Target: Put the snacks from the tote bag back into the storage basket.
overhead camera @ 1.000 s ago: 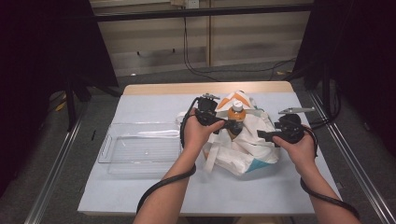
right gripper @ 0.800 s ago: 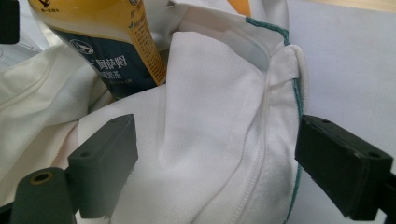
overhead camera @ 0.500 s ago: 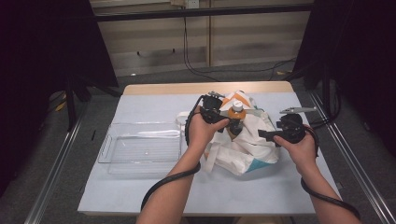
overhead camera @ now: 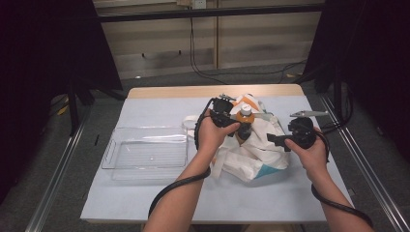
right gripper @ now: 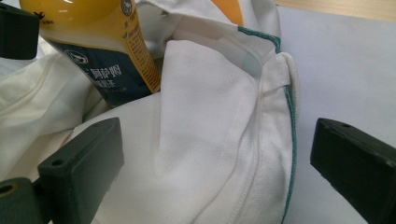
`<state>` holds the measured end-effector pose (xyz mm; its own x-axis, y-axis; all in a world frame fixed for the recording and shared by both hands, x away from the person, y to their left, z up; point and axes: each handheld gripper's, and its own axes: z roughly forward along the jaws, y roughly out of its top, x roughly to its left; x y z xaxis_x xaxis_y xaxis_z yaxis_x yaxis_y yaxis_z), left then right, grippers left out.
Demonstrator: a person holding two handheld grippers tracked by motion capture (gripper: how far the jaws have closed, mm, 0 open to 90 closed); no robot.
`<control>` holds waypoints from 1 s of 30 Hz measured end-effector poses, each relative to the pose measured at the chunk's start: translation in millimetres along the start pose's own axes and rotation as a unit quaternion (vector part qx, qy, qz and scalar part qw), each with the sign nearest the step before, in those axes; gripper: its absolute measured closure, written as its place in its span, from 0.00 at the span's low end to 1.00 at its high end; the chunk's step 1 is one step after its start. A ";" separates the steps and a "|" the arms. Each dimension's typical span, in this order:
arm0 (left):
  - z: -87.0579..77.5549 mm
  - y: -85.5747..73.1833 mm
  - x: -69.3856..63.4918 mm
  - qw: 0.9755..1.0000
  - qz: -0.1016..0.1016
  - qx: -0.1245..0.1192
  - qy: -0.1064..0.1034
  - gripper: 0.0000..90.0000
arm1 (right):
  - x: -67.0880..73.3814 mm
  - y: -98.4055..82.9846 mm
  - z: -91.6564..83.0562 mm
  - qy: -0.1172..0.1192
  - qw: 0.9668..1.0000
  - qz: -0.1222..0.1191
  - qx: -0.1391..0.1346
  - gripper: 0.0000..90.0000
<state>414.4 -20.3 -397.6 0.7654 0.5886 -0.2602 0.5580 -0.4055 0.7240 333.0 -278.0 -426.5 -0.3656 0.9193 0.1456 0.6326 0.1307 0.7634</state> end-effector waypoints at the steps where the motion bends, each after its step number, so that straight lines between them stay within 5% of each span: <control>1: 0.8 0.4 -0.5 1.000 0.000 -0.001 -0.001 0.12 | -0.2 -0.2 -0.1 0.000 1.000 -0.001 0.001 0.03; 30: 13.2 7.6 -4.3 1.000 0.025 0.003 -0.003 0.30 | -3.9 -1.6 -0.2 0.011 1.000 0.010 0.010 0.04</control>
<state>419.6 -35.2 -399.4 0.7941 0.5639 -0.2270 0.5206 -0.4380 0.7329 333.3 -281.8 -428.1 -0.3681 0.9133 0.1745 0.6533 0.1205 0.7474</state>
